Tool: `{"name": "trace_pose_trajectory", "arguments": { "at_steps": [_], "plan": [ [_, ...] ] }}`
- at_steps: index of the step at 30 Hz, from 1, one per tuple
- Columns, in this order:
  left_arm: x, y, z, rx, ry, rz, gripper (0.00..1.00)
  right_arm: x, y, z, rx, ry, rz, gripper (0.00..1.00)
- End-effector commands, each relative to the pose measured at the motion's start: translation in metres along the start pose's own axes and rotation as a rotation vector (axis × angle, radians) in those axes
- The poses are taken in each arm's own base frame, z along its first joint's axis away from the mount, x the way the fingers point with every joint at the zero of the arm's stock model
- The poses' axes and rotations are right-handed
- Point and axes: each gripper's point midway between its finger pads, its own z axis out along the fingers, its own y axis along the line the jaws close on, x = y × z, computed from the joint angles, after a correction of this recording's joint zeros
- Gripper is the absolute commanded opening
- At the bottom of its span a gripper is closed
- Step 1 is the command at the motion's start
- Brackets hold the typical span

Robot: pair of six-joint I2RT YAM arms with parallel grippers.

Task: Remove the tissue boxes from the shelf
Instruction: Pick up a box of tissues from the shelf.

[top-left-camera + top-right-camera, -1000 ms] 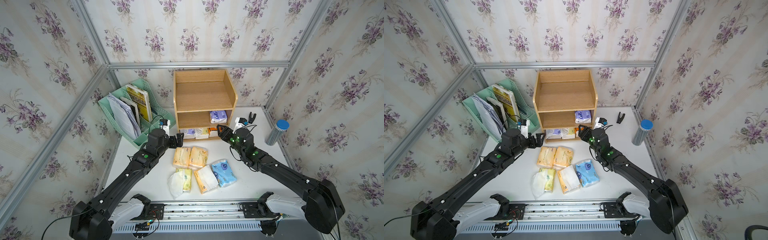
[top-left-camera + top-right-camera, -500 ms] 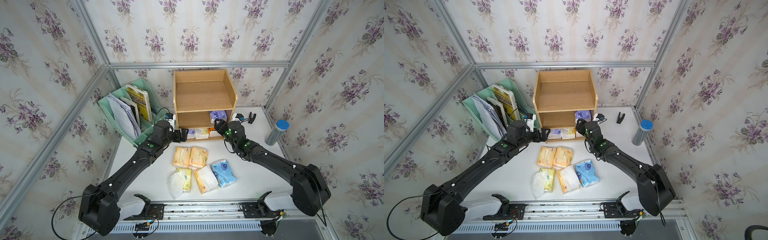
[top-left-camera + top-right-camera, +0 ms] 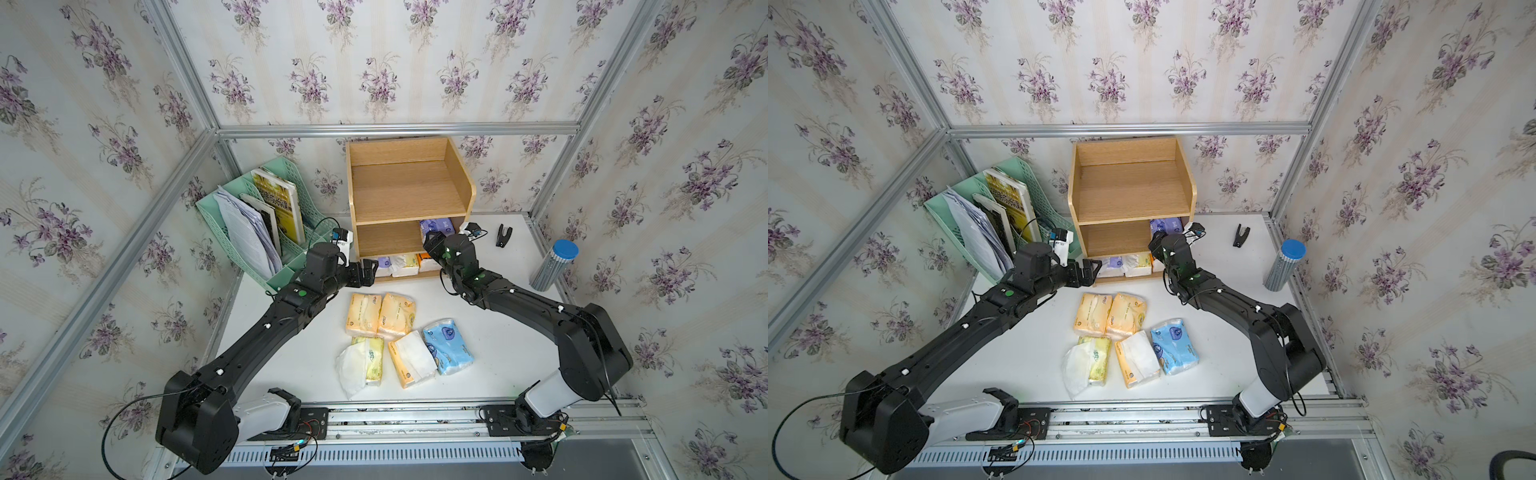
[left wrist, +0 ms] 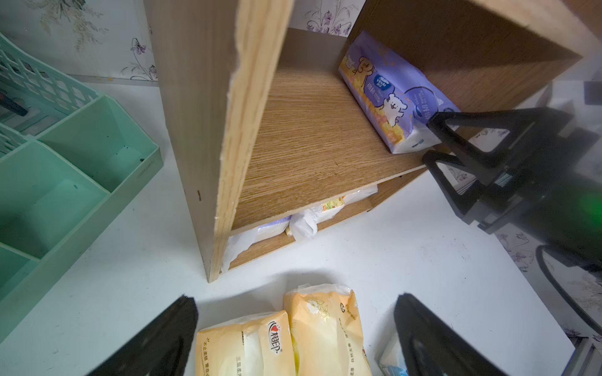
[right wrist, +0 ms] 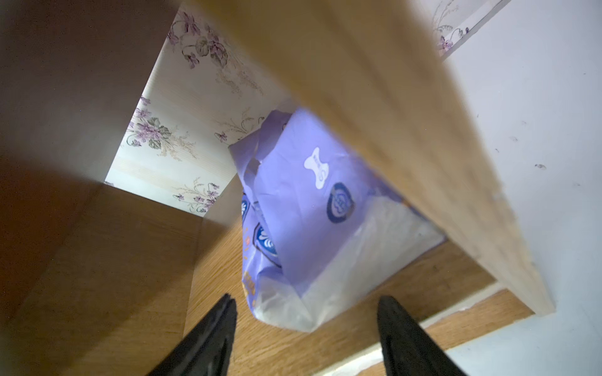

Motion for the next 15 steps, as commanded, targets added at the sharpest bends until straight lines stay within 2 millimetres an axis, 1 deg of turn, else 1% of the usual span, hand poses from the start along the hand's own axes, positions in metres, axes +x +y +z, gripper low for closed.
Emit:
{"name": "trace_pose_trajectory", "arguments": {
  "at_steps": [1,6,9,15],
  "plan": [
    [0.001,-0.002,-0.003,0.014,0.004,0.004,0.99,0.009,-0.008,0.007,0.028,0.021,0.004,0.70],
    [0.001,-0.002,-0.007,0.012,0.003,0.004,0.99,0.011,-0.016,0.008,0.050,0.019,-0.013,0.60],
    [-0.001,-0.004,-0.009,0.017,-0.003,-0.001,0.99,0.008,-0.020,0.005,0.070,0.008,-0.035,0.50],
    [-0.003,-0.008,-0.011,0.039,-0.003,-0.008,0.99,0.004,-0.023,0.000,0.087,0.005,-0.081,0.28]
  ]
}}
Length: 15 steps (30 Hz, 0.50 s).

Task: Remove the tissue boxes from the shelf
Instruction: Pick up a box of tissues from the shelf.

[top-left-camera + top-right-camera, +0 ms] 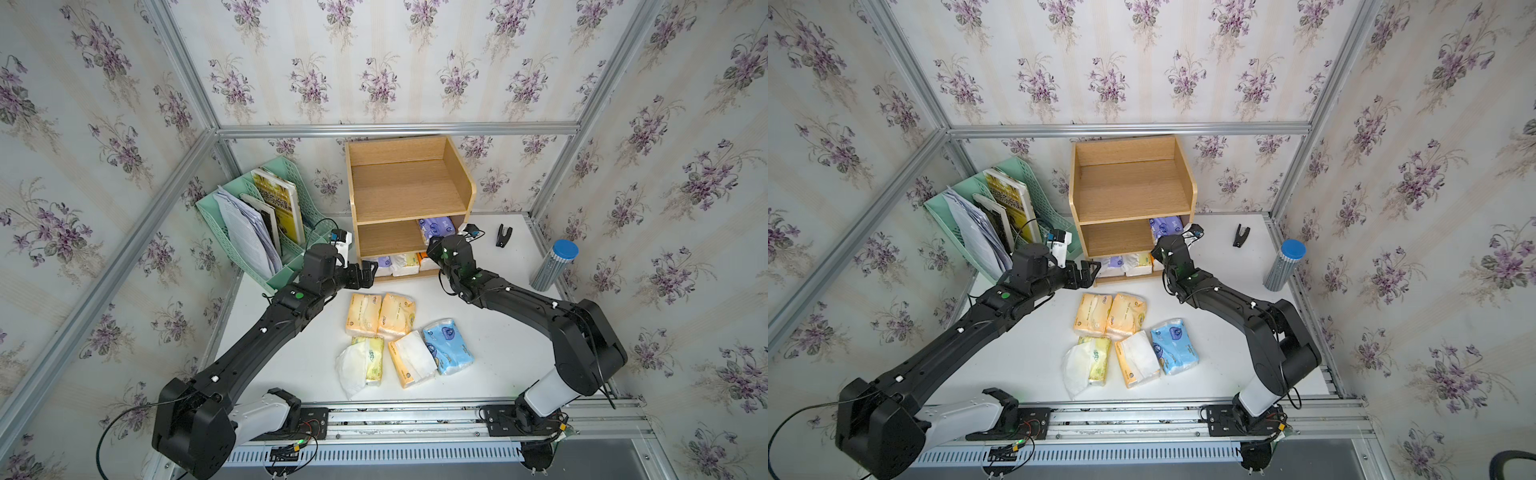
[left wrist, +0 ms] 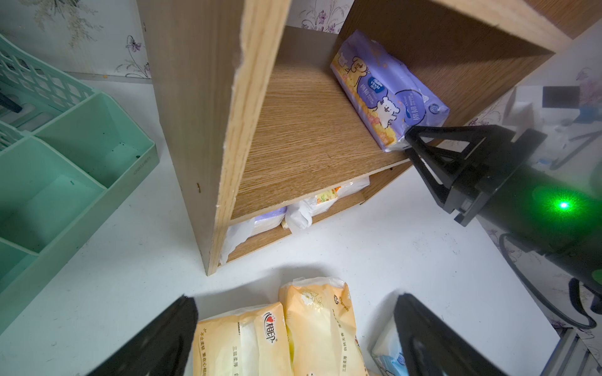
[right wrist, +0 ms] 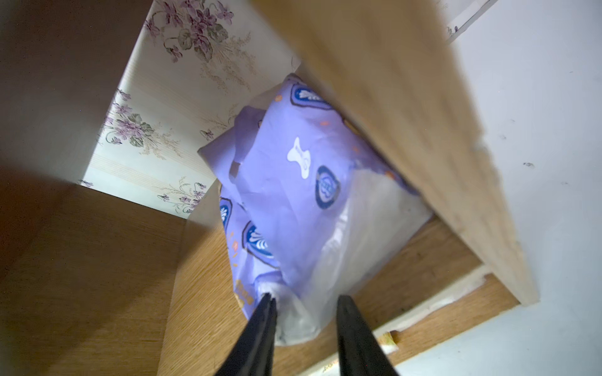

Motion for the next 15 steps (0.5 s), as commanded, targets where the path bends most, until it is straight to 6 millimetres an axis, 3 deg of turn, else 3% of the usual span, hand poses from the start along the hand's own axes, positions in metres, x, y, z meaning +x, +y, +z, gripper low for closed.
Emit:
{"name": "trace_pose_trajectory", "arguments": {
  "at_steps": [1,7,15],
  "plan": [
    [-0.005,-0.005,-0.003,0.022,-0.010,-0.004,0.99,0.001,-0.012,-0.004,0.048,0.007,-0.051,0.26],
    [-0.006,-0.008,-0.004,0.034,-0.013,-0.012,0.99,0.005,-0.013,-0.017,0.017,0.033,-0.052,0.14],
    [-0.006,-0.014,-0.004,0.064,-0.013,-0.034,0.99,0.031,-0.023,-0.037,-0.004,0.104,-0.071,0.07]
  ]
}}
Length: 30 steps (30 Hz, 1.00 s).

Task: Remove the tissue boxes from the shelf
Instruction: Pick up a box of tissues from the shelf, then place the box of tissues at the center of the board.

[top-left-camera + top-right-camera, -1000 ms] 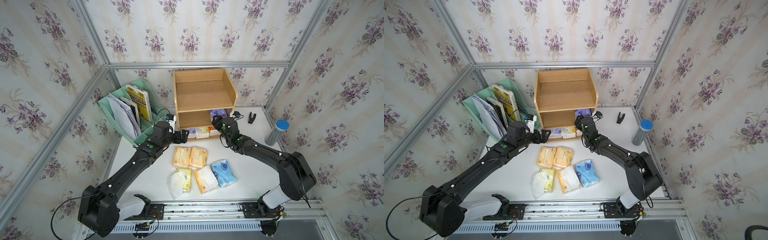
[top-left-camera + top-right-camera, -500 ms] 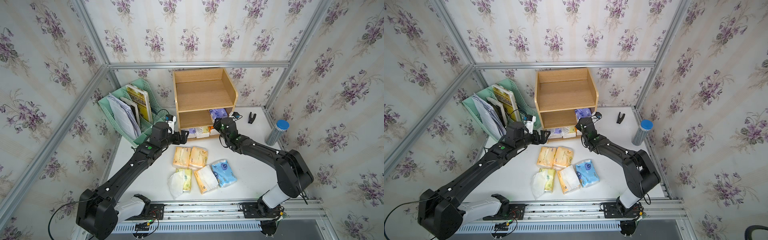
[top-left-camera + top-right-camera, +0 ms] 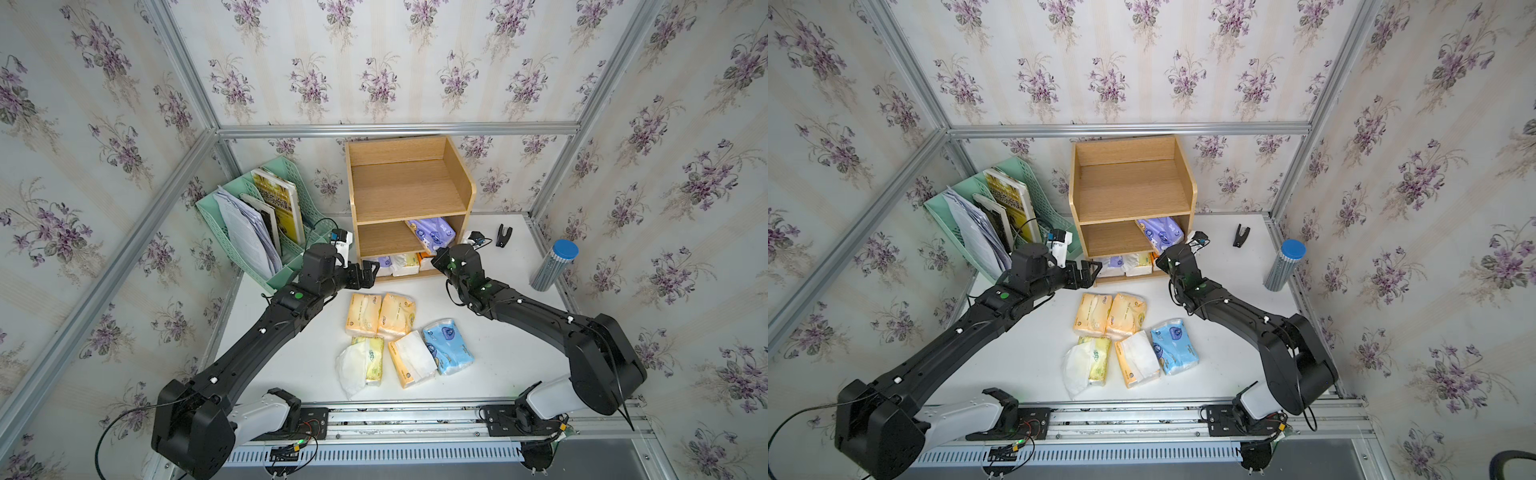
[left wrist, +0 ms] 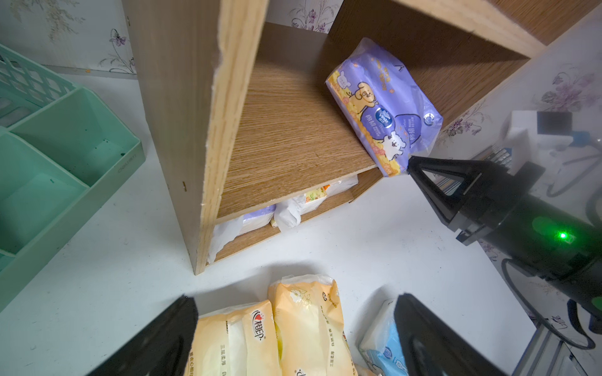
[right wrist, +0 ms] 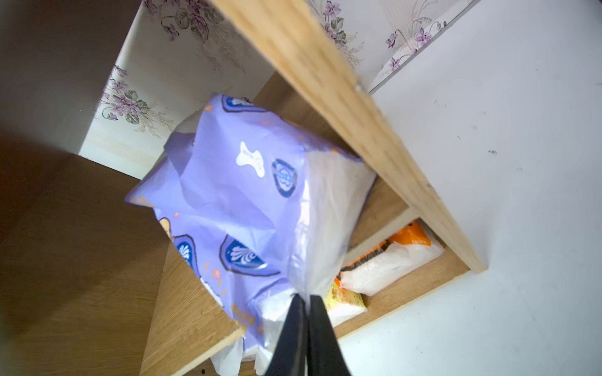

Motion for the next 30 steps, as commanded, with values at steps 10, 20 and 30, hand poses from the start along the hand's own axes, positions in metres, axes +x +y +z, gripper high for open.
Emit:
{"name": "trace_pose_trajectory", "arguments": {
  "at_steps": [10,20,30],
  "plan": [
    [0.002,-0.011,-0.008,0.043,-0.016,-0.015,0.99,0.052,-0.030,-0.046,0.031,0.090,-0.060,0.05],
    [0.006,-0.014,-0.015,0.052,-0.019,-0.018,0.99,0.079,-0.076,-0.070,0.120,0.116,-0.076,0.05],
    [0.008,-0.018,-0.017,0.056,-0.019,-0.020,0.99,0.092,-0.106,-0.073,0.184,0.130,-0.088,0.05]
  ]
}}
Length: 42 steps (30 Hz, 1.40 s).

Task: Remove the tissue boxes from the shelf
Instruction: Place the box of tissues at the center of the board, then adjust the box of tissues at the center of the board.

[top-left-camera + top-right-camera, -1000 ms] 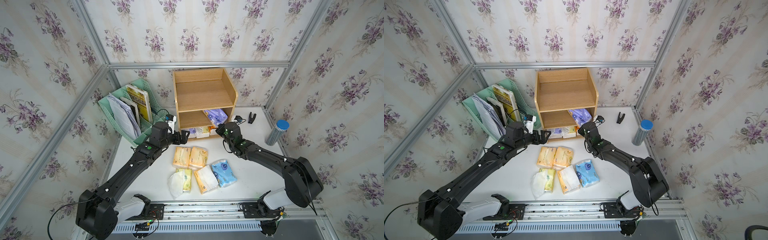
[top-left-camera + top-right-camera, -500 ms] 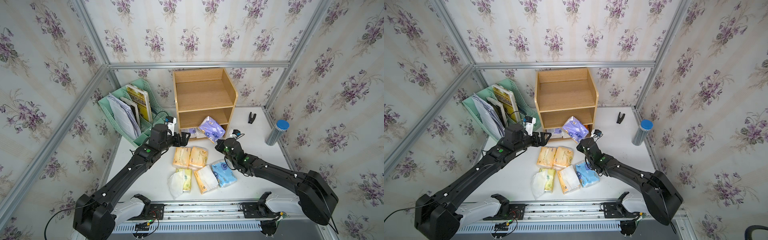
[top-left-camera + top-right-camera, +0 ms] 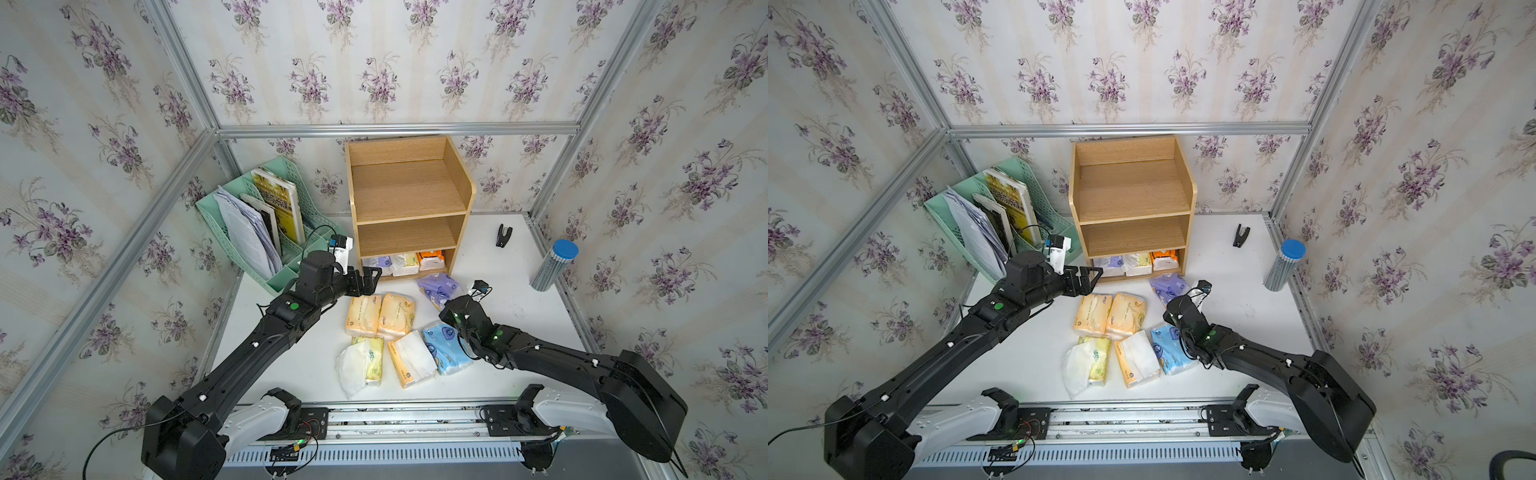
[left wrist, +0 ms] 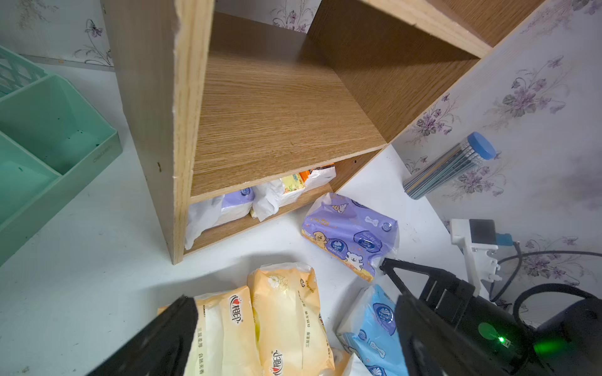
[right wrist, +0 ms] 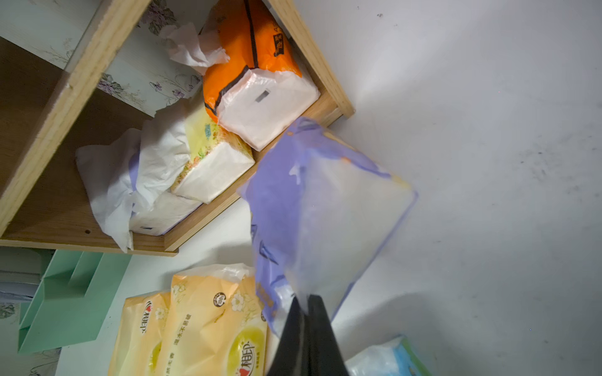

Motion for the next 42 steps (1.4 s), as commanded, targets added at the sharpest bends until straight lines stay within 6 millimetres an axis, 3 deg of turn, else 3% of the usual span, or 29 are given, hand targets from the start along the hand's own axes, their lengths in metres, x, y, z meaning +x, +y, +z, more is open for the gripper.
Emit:
{"name": "trace_pose_trajectory", "arguments": {
  "at_steps": [1,8,9,13,16,19,22,28,35,39,42],
  "plan": [
    [0.000,-0.001,0.001,0.000,-0.007,-0.005,0.99,0.002,-0.009,0.002,0.031,-0.009,0.005,0.05],
    [0.003,-0.004,0.006,0.001,0.005,-0.003,0.99,0.015,-0.017,0.005,0.043,0.030,-0.007,0.08],
    [0.004,-0.004,0.007,0.001,0.008,-0.003,0.99,0.016,-0.014,0.004,0.028,0.037,-0.005,0.12],
    [0.006,-0.005,0.011,-0.001,0.014,0.000,0.99,0.021,0.016,-0.009,-0.108,0.087,-0.009,0.43],
    [0.007,-0.005,0.013,-0.004,0.018,0.000,0.99,0.007,0.039,-0.028,-0.202,0.078,-0.042,0.57],
    [0.009,-0.003,0.013,-0.015,0.019,0.001,0.99,-0.016,0.037,-0.042,-0.169,0.018,-0.072,0.68],
    [0.011,-0.002,0.013,-0.021,0.028,0.004,0.99,-0.038,0.013,-0.040,-0.081,-0.003,-0.074,0.69],
    [0.012,0.009,0.006,-0.081,0.014,0.020,0.99,-0.061,-0.028,-0.006,-0.004,0.054,-0.085,0.66],
    [0.015,0.021,0.000,-0.135,0.004,0.072,0.99,-0.058,-0.031,0.040,0.001,0.139,-0.188,0.63],
    [0.012,0.031,0.001,-0.190,-0.011,0.083,0.99,-0.043,-0.025,0.065,-0.033,0.221,-0.237,0.58],
    [0.005,0.031,0.003,-0.194,-0.016,0.087,0.99,-0.026,-0.023,0.073,-0.080,0.280,-0.245,0.55]
  ]
}}
